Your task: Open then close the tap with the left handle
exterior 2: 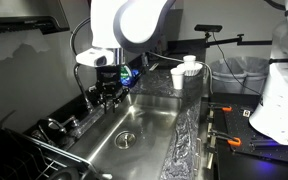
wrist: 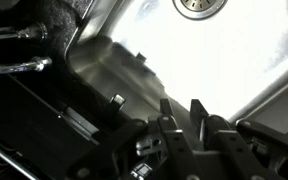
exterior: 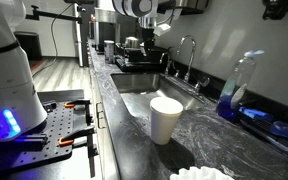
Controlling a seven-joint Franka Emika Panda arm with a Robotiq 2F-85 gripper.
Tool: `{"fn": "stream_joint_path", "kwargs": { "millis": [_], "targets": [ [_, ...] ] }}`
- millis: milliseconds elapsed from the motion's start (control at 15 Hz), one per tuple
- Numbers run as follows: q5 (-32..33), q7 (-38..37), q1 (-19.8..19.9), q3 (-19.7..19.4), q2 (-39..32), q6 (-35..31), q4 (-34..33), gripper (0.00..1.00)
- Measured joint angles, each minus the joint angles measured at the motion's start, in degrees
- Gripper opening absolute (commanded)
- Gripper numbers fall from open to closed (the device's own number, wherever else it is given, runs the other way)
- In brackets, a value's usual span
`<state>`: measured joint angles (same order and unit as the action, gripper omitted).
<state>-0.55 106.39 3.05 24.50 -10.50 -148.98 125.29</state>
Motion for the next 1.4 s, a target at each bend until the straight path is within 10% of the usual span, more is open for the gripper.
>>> {"fn": "stream_joint_path", "kwargs": {
  "millis": [333,400,1400],
  "targets": [
    [4.4,4.8,-4.1,-6.2,2.0,1.4,1.7,0.07],
    [5.8,5.5,-4.8,-7.1,2.4,1.3,2.1,0.27],
    [6.2,16.0,-7.4,-8.6,3.2,0.3,3.7,0.07]
  ]
}}
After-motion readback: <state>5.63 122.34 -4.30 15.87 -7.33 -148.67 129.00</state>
